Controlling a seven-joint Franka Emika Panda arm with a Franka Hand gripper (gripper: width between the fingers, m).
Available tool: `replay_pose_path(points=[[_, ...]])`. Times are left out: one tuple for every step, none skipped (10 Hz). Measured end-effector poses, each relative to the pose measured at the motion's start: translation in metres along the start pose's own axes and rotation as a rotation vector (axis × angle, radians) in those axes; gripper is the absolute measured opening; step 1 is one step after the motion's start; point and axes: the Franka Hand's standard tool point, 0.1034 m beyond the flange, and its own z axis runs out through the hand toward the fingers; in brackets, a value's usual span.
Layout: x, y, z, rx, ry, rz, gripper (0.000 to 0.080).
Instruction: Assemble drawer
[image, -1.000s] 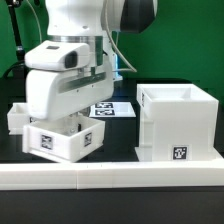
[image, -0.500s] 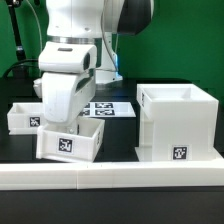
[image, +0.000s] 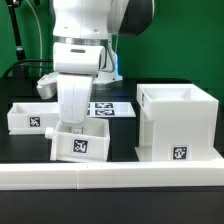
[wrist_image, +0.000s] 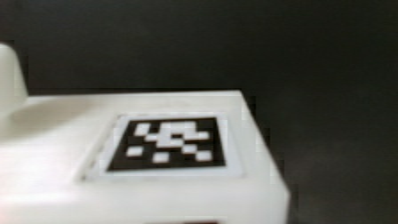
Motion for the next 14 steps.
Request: replay_pose_path(points=[[0.001,-0.001,0.001,0.002,0.000,0.004,0.0042],[0.005,-0.002,0.002,0.005,0.003,0.006,0.0042],[0.006,-0.002,0.002,0.006,0.006,0.007,0.0042],[0.006,-0.001,0.002,0.006,0.006,0.007,0.0042],[-0.001,-0.001,0.002,0.005,0.009,-0.004,0.0042],[-0.011,-0.001,0.002,0.004,0.032,-0.013,0.0042],[-0.017,-0.001,0.003,0.006,0.056,-0.003,0.0042],[-0.022,-0.002,0.003,0.010,0.075,-0.015,0.0042],[-0.030,-0.004,0.004,0.014,0.104,-0.014,0.0042],[-0.032,-0.006,0.006,0.021,0.116,0.007,0.0042],[-0.028,-0.006,0.007,0.026,0.115,0.009,0.0042],[-0.025,-0.007,0.008,0.032,0.117,0.005,0.0042],[-0.024,-0.007,0.010,0.037,0.119,0.003,0.0042],[-0.025,-0.007,0.010,0.038,0.119,0.005,0.0042]])
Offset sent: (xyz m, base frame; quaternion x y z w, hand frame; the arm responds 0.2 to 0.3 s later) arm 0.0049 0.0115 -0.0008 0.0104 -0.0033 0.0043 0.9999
